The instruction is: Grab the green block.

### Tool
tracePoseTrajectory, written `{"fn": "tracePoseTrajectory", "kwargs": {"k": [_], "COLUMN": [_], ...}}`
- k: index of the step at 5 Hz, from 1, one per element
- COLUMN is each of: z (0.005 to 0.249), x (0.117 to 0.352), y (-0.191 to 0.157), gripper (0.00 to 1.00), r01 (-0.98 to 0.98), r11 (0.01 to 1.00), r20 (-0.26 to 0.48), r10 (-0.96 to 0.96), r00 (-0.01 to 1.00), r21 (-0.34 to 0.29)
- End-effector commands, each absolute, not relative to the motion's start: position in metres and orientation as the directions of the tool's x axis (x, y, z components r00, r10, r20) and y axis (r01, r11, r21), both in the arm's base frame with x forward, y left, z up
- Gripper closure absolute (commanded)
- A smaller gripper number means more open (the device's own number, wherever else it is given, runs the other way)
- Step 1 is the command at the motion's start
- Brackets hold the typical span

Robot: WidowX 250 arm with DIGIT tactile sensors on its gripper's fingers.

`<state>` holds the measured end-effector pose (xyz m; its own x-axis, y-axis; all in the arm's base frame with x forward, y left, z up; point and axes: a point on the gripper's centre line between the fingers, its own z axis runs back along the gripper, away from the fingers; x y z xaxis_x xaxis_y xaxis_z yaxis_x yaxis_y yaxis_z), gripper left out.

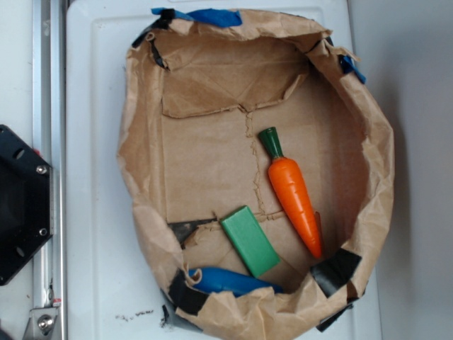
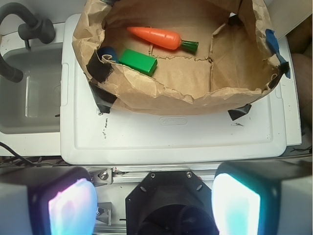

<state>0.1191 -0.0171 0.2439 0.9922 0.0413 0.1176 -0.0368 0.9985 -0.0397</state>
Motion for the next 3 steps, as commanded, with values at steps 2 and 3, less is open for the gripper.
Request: {"fn": "tracePoseTrajectory", "kwargs": {"k": [2, 3], "z": [0.238, 0.233], "x": [0.169, 0.209], "y": [-0.025, -0.024], "gripper": [0.0, 0.0], "r01": [0.066, 0.195], "r11": [0.995, 0.978], "r20": [0.124, 0.178], "r10": [-0.057, -0.179], "r00": [0.991, 0.968], "r21": [-0.07, -0.074]}}
